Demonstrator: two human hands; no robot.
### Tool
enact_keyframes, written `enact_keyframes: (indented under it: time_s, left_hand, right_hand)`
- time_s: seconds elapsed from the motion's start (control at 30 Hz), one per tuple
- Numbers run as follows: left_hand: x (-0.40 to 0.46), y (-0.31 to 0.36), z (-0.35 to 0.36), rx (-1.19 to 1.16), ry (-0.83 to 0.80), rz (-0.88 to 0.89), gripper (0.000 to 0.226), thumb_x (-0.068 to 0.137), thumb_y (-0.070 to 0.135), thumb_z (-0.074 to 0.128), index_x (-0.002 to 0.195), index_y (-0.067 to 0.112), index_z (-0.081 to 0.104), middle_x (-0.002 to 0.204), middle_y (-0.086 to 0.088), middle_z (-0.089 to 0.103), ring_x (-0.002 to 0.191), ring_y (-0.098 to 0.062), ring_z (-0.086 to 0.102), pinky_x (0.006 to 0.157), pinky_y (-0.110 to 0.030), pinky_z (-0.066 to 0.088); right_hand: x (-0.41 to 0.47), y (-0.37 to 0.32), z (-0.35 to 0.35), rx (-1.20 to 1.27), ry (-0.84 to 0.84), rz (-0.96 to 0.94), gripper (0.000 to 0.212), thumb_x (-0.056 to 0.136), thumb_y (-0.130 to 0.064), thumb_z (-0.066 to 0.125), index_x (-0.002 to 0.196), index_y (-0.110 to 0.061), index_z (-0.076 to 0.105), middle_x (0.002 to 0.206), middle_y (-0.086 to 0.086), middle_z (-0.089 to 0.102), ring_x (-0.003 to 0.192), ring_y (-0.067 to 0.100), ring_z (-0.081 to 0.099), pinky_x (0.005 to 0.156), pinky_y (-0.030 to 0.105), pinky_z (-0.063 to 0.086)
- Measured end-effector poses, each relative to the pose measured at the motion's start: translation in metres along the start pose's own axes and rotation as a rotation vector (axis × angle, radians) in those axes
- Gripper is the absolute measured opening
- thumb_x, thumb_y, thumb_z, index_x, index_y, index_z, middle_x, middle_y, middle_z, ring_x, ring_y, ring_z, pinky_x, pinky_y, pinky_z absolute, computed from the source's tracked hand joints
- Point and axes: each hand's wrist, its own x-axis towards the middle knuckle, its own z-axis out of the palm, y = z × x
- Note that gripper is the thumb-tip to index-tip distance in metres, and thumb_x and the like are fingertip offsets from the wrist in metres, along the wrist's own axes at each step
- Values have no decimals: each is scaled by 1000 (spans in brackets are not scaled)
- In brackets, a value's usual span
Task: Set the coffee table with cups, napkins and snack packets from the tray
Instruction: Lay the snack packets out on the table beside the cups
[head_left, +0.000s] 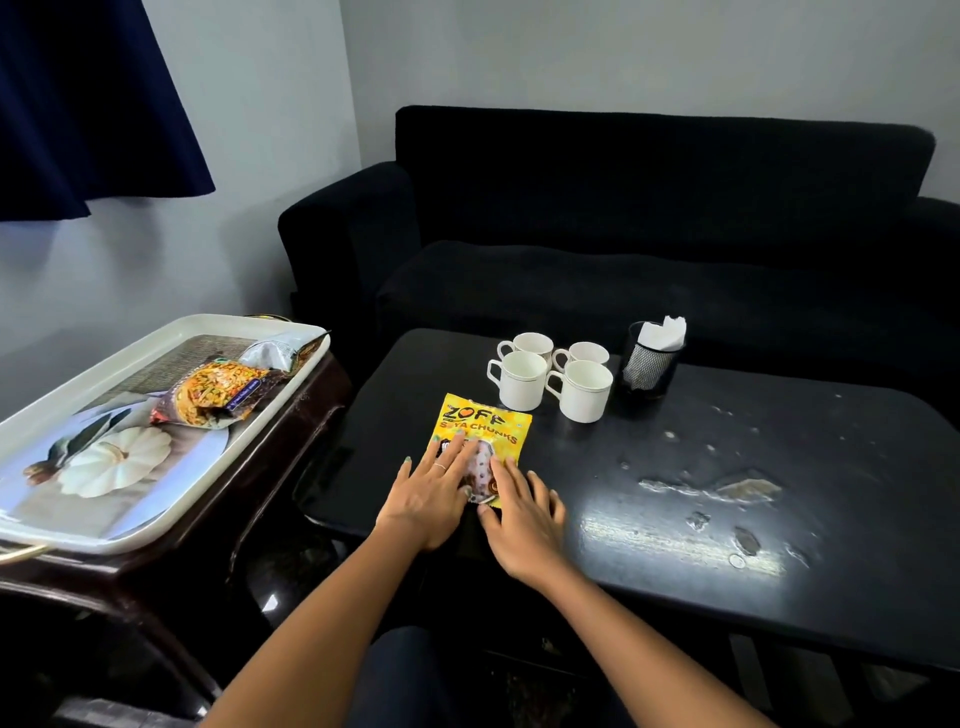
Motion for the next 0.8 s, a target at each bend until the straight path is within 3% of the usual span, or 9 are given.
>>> enact_keyframes:
  time_s: [0.33,0.47,0.53,0.67,0.8]
  left_hand:
    - [-7,3,-14,140,46,30,63,101,44,19,150,22,-15,159,1,-16,148,-22,-11,118,-41,-7]
    - [-27,-2,-36,149,38,28,66,101,46,25,151,18,-7,161,1,-6,148,-19,-6,120,-38,-3]
    - [-40,-6,-52,142,34,23,67,100,43,32,152,18,0,161,1,4,149,-19,3,120,-38,2]
    - [-72,-15,-84,76,100,-17,58,97,39,43,149,22,23,154,-3,33,139,-22,33,117,-37,19]
    - [-109,-36,-101,-97,198,-136,53,95,39,48,144,25,34,147,-2,42,132,-22,42,108,-34,31]
  right_hand:
    - [-12,5,-3,74,46,11,68,95,-37,42,150,-25,3,160,2,-4,147,19,5,118,40,4]
    - [-33,11,-10,29,0,15,62,96,-36,41,149,-18,14,158,1,13,146,17,9,119,37,7]
    - [-41,9,-16,28,7,9,55,95,-33,43,145,-18,26,152,2,28,142,18,22,116,34,18]
    - [-54,-4,-30,39,69,-46,33,94,-23,43,126,-22,51,129,-2,52,122,18,46,101,31,35]
    - [-61,-33,-36,84,105,-152,26,91,-17,44,107,-24,64,115,-5,61,111,15,50,93,28,41]
